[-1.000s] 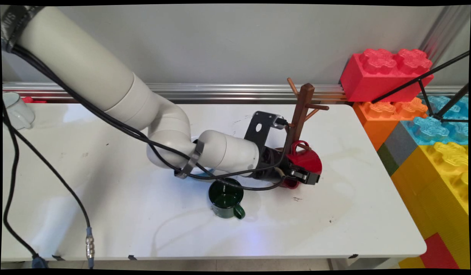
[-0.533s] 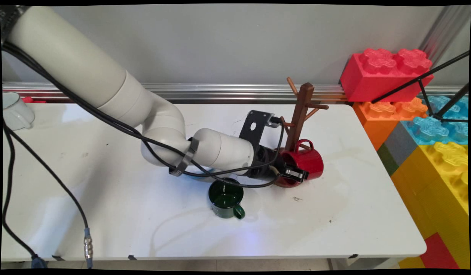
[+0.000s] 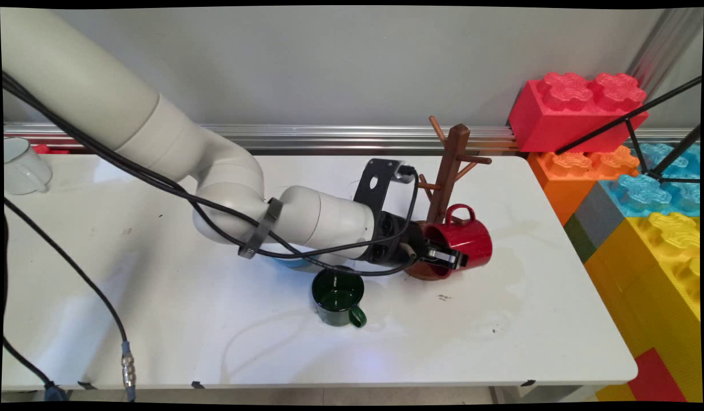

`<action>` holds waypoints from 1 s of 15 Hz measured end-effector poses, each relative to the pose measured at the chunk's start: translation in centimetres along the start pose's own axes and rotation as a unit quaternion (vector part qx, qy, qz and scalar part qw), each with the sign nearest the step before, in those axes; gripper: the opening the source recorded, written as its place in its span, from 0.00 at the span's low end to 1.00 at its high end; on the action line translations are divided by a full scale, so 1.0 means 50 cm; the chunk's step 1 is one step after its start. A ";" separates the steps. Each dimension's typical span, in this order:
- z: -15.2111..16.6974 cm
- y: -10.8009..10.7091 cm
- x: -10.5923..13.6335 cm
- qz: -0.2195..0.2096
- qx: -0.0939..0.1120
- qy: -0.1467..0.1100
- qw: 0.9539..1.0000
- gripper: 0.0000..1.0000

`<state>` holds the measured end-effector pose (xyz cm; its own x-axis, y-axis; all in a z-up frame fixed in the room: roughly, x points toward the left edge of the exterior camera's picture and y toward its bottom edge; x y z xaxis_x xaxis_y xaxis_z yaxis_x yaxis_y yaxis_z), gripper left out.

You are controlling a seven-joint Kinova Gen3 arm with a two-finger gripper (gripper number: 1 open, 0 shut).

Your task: Place the picked object on the table

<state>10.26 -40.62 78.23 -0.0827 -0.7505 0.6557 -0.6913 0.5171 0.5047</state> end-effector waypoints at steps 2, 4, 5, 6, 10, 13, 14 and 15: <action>-0.009 0.012 0.002 -0.002 -0.010 0.001 1.000 0.00; -0.018 0.026 0.003 -0.004 -0.020 0.000 1.000 0.00; -0.024 0.034 0.001 -0.005 -0.025 -0.001 1.000 0.00; -0.030 0.041 0.000 -0.006 -0.029 -0.003 1.000 0.00; -0.058 0.069 -0.010 -0.004 -0.046 -0.015 0.999 0.00; -0.087 0.087 -0.015 0.001 -0.058 -0.026 0.998 0.00; -0.098 0.092 -0.016 0.005 -0.060 -0.030 0.998 0.00; -0.110 0.097 -0.014 0.009 -0.062 -0.035 0.997 0.00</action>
<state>10.92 -35.32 83.29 -0.1475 -0.7649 0.6270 -0.5959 0.5746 0.5609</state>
